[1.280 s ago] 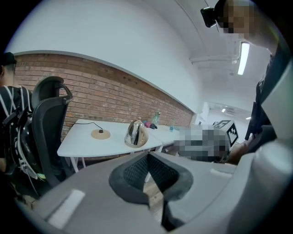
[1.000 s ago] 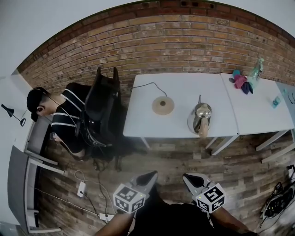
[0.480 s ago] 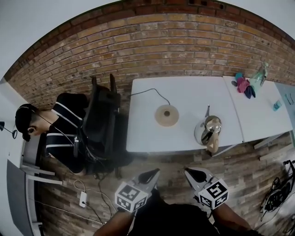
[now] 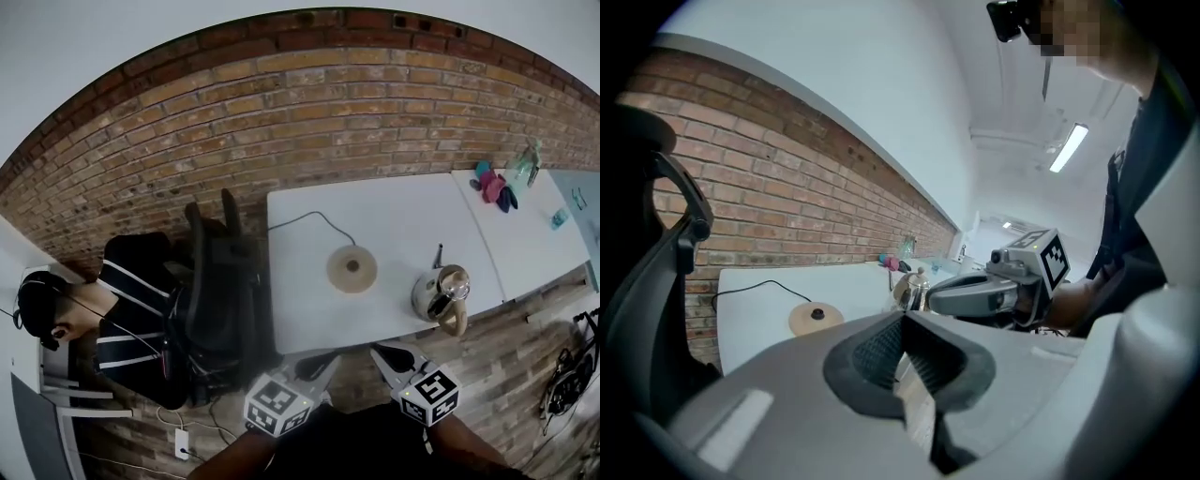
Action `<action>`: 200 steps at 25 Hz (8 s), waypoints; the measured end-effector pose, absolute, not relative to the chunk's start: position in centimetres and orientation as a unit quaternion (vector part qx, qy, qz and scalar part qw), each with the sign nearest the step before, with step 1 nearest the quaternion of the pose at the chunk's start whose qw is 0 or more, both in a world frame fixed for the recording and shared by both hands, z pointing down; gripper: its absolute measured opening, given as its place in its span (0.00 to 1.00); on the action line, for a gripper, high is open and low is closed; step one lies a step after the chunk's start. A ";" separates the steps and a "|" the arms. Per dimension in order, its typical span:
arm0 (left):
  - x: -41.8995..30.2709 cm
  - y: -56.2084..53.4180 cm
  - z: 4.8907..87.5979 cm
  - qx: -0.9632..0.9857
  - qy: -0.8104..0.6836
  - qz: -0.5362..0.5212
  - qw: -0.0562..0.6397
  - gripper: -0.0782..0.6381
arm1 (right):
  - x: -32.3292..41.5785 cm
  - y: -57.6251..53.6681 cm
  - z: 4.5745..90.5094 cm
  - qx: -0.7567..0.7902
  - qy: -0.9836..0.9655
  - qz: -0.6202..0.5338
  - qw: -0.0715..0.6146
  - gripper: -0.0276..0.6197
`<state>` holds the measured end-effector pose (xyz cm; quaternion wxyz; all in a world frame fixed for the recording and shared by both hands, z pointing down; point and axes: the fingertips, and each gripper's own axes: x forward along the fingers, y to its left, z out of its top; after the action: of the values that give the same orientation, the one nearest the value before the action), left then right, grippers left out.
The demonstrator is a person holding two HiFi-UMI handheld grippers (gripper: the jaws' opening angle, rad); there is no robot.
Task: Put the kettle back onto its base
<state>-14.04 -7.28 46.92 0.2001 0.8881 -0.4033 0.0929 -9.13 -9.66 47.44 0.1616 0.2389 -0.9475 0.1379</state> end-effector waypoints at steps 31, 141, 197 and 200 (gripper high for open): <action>-10.3 -12.3 46.5 0.864 -0.455 0.103 0.188 0.11 | -2.3 -13.5 48.2 0.217 -0.953 0.135 0.164 0.09; -7.4 -11.5 49.5 0.839 -0.485 0.146 0.200 0.11 | 5.0 -26.5 54.0 0.384 -0.904 0.080 0.170 0.23; -17.9 -13.6 51.8 0.784 -0.553 0.121 0.256 0.11 | -10.8 -32.4 58.3 0.306 -0.934 0.083 0.165 0.24; -17.9 -13.6 51.7 0.785 -0.551 0.124 0.255 0.11 | -10.8 -32.3 58.3 0.307 -0.934 0.081 0.164 0.24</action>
<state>-17.86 -13.61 51.75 0.2549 0.7851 -0.5507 0.1241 -10.78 -32.25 58.30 0.1636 0.3066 -0.9342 0.0810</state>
